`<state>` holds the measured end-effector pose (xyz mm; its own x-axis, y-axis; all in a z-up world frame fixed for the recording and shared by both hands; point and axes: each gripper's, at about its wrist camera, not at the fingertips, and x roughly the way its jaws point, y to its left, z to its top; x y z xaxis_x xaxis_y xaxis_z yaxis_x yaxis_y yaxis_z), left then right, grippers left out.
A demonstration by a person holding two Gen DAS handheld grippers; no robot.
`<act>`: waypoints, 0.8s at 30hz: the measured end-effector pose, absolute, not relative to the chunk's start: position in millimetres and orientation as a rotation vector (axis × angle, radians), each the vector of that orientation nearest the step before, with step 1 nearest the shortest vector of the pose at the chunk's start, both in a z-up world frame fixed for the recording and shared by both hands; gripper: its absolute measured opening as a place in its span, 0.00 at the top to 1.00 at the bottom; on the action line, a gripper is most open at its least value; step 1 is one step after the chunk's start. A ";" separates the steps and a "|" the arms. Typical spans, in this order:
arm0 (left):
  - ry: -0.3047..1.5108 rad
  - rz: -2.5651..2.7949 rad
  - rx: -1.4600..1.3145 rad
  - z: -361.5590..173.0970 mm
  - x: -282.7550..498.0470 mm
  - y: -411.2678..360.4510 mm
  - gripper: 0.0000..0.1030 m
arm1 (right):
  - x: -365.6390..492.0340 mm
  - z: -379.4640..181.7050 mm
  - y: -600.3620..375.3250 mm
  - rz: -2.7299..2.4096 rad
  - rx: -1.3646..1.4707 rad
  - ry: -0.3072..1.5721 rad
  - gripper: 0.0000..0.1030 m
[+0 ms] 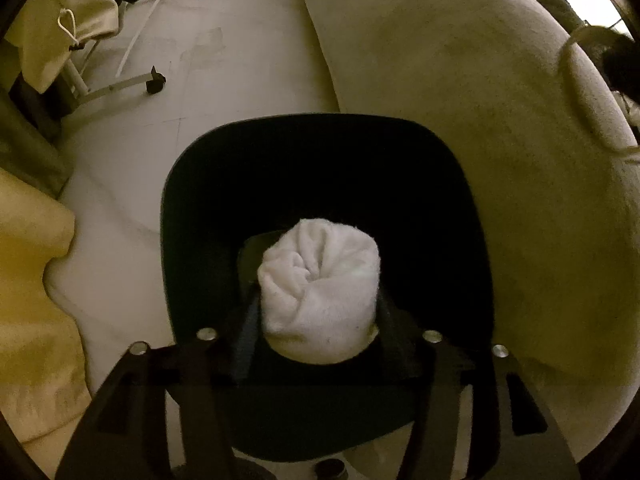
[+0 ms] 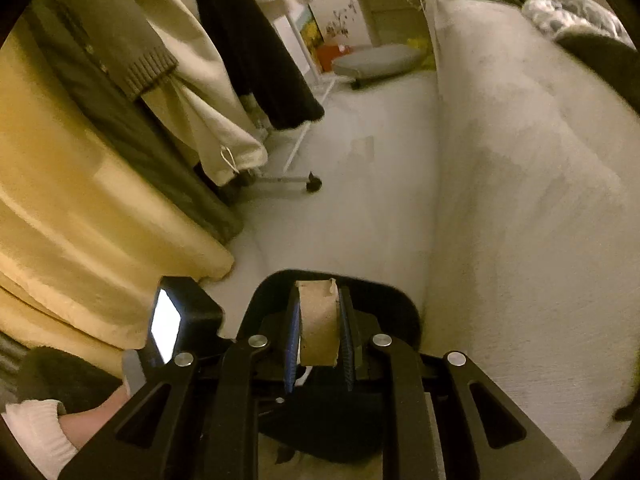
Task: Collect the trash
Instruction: 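Carry both items to the bin and release the white cloth from the left tool, then lower the cardboard core into the bin and open the right tool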
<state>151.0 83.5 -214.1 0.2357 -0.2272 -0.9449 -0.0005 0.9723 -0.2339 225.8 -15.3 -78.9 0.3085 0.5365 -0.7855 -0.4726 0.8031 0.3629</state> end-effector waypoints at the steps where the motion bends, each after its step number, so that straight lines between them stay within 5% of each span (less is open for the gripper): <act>1: 1.318 -0.164 -0.209 -210.8 148.6 85.4 0.37 | 226.8 -82.0 -13.9 0.666 0.069 1.074 0.82; 12: 1.199 -0.133 -0.173 -165.4 126.1 102.7 0.14 | 234.6 -117.3 9.3 0.649 0.036 1.153 0.82; 24: 0.996 -0.039 -0.037 -102.6 108.4 124.8 0.10 | 239.1 -155.6 33.1 0.616 -0.032 1.214 0.82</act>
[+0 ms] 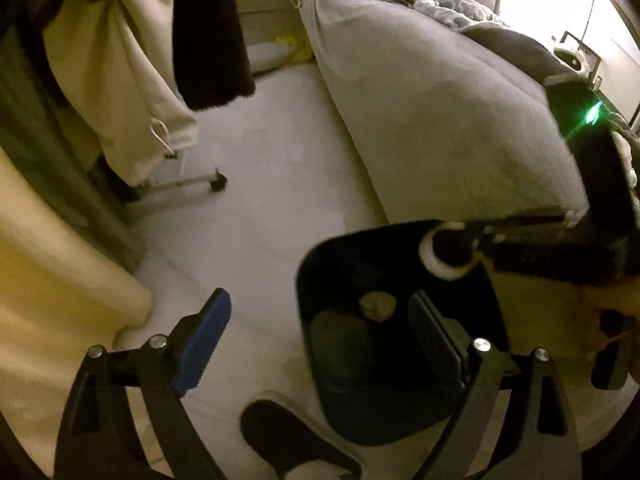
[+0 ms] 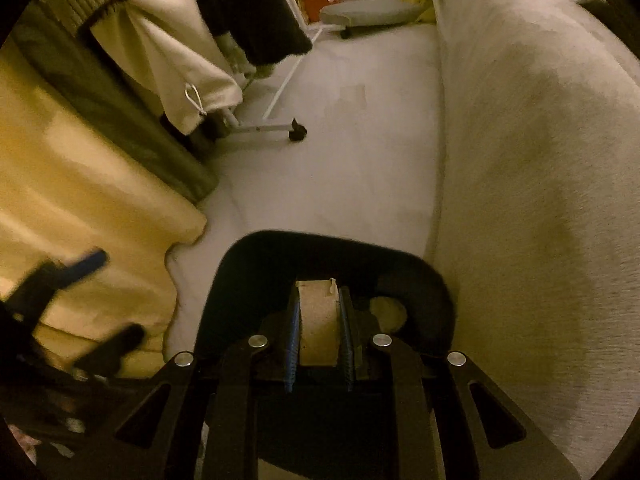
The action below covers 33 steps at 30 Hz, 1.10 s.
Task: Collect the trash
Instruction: 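Lower the cardboard core into the bin and open the right tool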
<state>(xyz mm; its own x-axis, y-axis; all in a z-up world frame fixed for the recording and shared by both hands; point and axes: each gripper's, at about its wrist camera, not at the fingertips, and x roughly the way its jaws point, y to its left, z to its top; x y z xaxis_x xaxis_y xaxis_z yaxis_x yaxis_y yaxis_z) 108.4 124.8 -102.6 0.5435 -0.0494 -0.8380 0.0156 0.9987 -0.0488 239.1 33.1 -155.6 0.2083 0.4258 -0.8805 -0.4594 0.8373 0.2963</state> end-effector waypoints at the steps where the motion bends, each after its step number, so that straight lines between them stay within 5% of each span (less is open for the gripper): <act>1: 0.972 -0.031 -0.034 -95.7 106.5 126.4 0.09 | 238.4 -158.6 33.5 0.615 -0.037 1.219 0.82; 22: 0.726 -0.117 -0.123 -3.9 96.2 138.1 0.03 | 214.5 -225.8 56.1 0.610 -0.150 1.348 0.82; 24: 0.727 -0.120 -0.109 1.0 96.4 134.1 0.03 | 211.7 -229.9 57.7 0.611 -0.162 1.364 0.66; 25: 0.723 -0.115 -0.101 3.2 96.1 131.9 0.03 | 211.1 -230.4 57.9 0.610 -0.163 1.364 0.39; 26: 0.714 -0.118 -0.091 5.4 95.9 130.3 0.03 | 209.3 -229.0 57.7 0.609 -0.163 1.353 0.34; 33: 0.660 -0.097 -0.053 21.4 94.9 124.8 0.03 | 205.7 -211.0 61.5 0.635 -0.178 1.306 0.33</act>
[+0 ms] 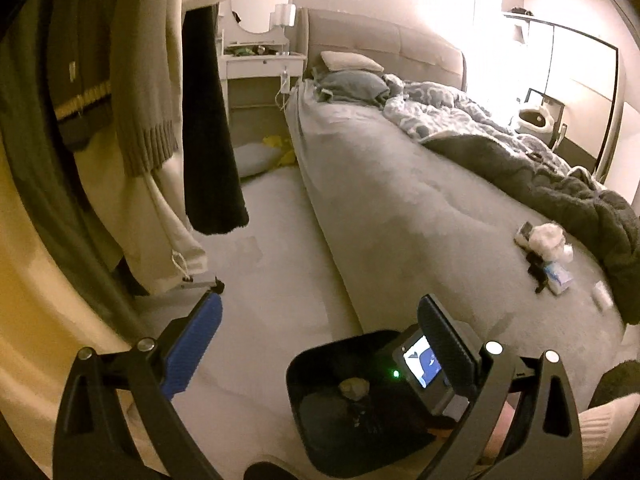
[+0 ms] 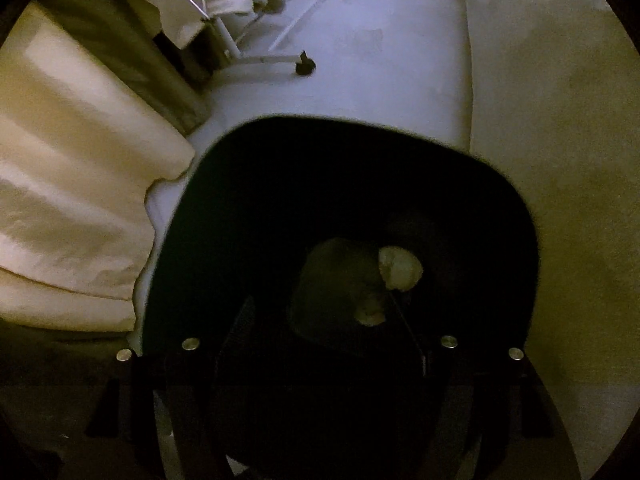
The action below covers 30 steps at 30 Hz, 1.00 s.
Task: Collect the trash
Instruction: 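Lower the cardboard core into the bin and open the right tool, then move both open tools back over the bed toward the remaining trash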
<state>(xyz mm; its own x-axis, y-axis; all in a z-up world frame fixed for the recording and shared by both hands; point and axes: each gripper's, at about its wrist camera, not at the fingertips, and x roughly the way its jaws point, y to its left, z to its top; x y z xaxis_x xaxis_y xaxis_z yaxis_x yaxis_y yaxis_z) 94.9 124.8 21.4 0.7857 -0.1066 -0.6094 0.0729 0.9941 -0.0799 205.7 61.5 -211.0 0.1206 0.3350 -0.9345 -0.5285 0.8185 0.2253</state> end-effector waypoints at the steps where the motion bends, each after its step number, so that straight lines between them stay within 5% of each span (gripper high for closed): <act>1: 0.650 -0.103 -0.061 25.0 95.5 124.5 0.03 | 206.0 -207.3 61.0 0.636 -0.180 1.297 0.33; 16: 0.537 -0.086 -0.164 58.7 110.0 114.9 0.03 | 189.0 -84.4 16.8 0.679 -0.147 0.996 0.16; 30: 0.526 -0.130 -0.106 62.7 131.6 57.9 0.04 | 180.3 -23.8 -69.3 0.608 -0.130 0.824 0.13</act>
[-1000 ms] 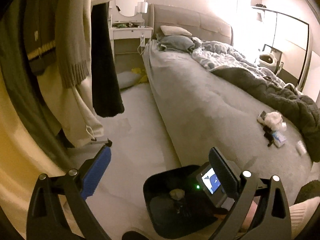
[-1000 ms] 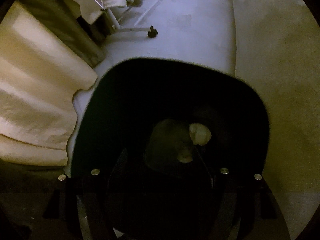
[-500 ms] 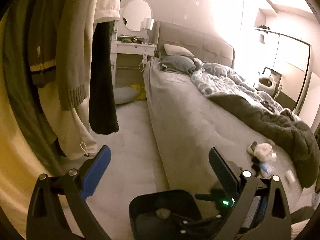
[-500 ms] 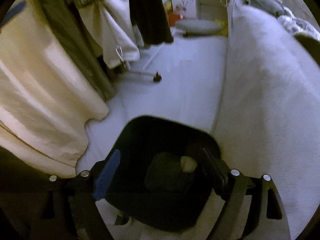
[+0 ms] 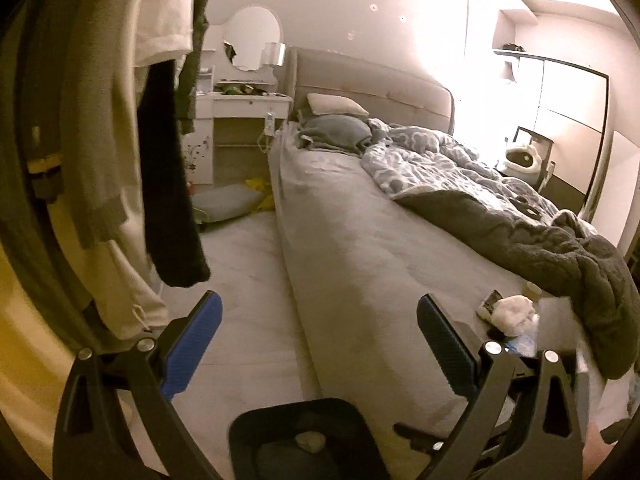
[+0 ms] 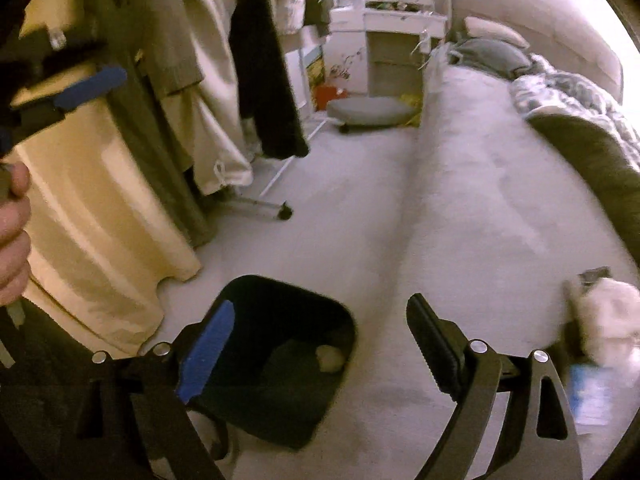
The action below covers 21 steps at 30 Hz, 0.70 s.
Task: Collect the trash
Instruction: 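Move both open tools back over the bed toward the remaining trash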
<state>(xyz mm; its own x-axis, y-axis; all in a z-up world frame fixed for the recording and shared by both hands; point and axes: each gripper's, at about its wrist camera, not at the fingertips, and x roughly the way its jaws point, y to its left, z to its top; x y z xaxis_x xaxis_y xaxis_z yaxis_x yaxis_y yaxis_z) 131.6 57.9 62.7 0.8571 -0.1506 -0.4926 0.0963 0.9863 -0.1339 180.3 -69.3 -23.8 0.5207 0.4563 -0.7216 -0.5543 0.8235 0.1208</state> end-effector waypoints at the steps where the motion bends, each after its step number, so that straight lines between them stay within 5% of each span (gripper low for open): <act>1: 0.529 -0.140 -0.106 61.6 132.8 53.9 0.04 | 179.9 -22.1 -74.9 0.599 -0.130 0.817 0.13; 21: 0.574 -0.311 -0.052 22.3 156.7 -53.1 0.04 | 165.0 -15.5 -228.6 0.338 0.006 0.715 0.13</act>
<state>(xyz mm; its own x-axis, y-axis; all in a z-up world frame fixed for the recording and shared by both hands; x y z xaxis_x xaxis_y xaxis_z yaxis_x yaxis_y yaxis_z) 156.7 -53.1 22.3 0.7947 -0.3032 -0.5259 0.2746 0.9522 -0.1341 165.0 -228.6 -15.5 0.7032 0.3056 -0.6420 -0.3013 0.9459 0.1202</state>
